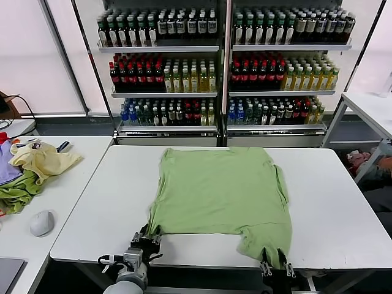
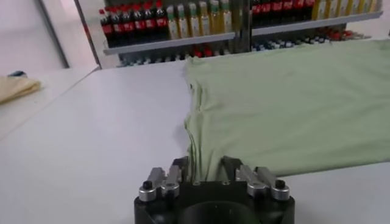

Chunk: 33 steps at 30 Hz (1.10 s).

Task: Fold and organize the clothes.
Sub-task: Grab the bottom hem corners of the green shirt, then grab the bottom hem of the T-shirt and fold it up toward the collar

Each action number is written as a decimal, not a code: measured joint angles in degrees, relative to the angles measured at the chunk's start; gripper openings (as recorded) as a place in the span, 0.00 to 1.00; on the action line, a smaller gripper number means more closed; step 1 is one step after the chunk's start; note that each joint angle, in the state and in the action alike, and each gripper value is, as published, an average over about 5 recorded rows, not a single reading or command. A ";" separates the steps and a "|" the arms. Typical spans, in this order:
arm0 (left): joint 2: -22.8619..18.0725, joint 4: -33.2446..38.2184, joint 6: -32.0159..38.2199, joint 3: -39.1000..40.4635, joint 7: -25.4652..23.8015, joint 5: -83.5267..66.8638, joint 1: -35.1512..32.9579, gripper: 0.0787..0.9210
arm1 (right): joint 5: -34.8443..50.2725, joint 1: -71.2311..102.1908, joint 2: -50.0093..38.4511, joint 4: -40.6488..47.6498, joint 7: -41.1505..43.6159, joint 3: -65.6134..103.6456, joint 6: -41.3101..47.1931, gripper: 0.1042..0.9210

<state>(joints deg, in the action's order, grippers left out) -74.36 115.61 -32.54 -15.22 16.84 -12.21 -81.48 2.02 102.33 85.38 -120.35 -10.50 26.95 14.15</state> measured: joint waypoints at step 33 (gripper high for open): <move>3.65 4.12 6.83 0.34 -0.11 -10.12 6.25 0.02 | 8.54 -13.71 -9.19 -2.63 3.72 5.14 -0.63 0.03</move>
<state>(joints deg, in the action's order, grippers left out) -70.71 119.73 -25.71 -14.88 16.73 -22.33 -75.23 10.56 88.62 76.19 -122.98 -6.78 32.09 13.52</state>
